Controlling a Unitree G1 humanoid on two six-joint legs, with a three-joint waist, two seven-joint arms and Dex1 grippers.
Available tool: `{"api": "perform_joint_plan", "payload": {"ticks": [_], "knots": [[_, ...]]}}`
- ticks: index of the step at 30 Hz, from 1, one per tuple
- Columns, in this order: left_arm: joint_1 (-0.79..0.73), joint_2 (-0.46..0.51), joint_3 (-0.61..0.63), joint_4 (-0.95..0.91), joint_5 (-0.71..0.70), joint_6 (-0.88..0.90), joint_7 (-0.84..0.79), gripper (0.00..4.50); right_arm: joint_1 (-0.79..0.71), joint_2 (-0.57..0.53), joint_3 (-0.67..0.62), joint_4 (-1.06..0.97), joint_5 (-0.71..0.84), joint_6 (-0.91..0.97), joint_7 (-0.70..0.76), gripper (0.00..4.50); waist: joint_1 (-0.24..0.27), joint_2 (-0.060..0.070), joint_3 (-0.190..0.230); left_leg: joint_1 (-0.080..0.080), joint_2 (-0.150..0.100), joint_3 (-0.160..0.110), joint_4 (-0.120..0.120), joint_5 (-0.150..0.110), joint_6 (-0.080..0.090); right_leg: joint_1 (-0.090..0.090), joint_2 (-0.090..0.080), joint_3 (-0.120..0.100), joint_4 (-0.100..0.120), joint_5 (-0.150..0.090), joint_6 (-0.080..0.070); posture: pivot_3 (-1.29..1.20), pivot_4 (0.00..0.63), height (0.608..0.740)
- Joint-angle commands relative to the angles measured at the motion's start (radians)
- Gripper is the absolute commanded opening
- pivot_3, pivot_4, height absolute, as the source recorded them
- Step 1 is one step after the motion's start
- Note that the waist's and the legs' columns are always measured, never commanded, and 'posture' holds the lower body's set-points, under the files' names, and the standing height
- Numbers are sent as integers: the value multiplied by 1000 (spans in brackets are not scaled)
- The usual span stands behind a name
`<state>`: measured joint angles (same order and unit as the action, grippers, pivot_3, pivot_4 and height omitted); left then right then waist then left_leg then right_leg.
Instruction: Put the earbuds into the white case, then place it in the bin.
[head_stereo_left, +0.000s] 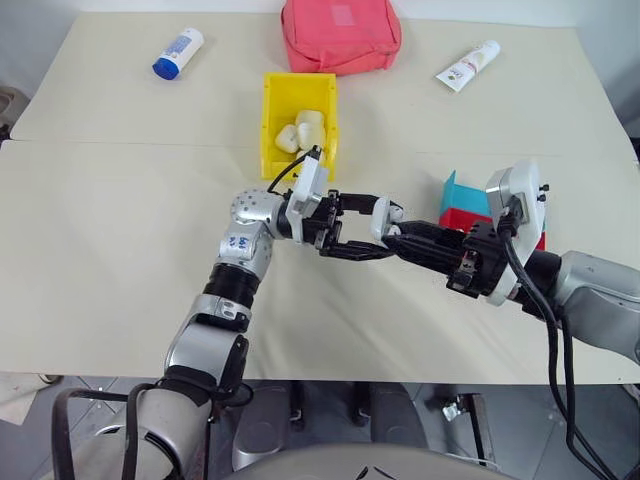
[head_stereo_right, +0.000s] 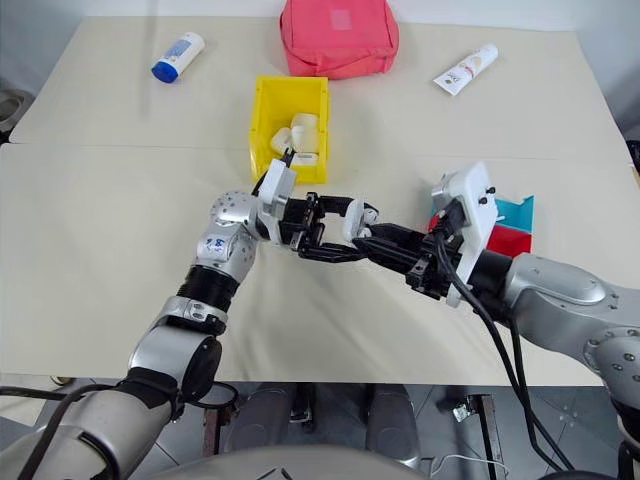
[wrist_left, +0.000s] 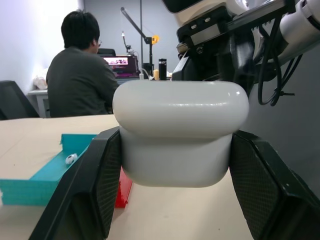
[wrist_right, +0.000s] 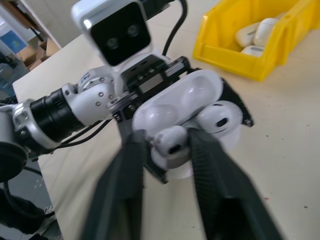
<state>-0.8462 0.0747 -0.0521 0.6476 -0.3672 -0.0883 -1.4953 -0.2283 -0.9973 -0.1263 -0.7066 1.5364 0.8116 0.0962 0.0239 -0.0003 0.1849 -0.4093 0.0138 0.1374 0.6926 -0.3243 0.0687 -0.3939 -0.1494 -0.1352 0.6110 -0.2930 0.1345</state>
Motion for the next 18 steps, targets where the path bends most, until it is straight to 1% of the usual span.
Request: {"api": "perform_joint_plan", "payload": {"ticks": [1,3,11,18], "knots": [[-47,-16,22,-40,-46,-17,-8,2800,13,-4,16,9,-6,36,-21,2706,0,0,0,0,0,0,0,0,0,0,0,0,0,0,0,0,150,740],[-46,-15,21,-40,-46,-17,-8,2800,14,-4,15,7,-7,35,-24,3263,0,0,0,0,0,0,0,0,0,0,0,0,0,0,0,0,150,740],[-40,-9,16,-34,-38,-18,-8,2800,7,-18,-1,-1,8,34,-28,3263,0,0,0,0,0,0,0,0,0,0,0,0,0,0,0,0,150,740],[-45,5,10,-2,-14,-28,-6,2800,1,-79,-71,-26,79,33,-51,3263,1,0,0,0,0,0,0,0,0,0,0,0,0,0,0,0,150,740]]}}
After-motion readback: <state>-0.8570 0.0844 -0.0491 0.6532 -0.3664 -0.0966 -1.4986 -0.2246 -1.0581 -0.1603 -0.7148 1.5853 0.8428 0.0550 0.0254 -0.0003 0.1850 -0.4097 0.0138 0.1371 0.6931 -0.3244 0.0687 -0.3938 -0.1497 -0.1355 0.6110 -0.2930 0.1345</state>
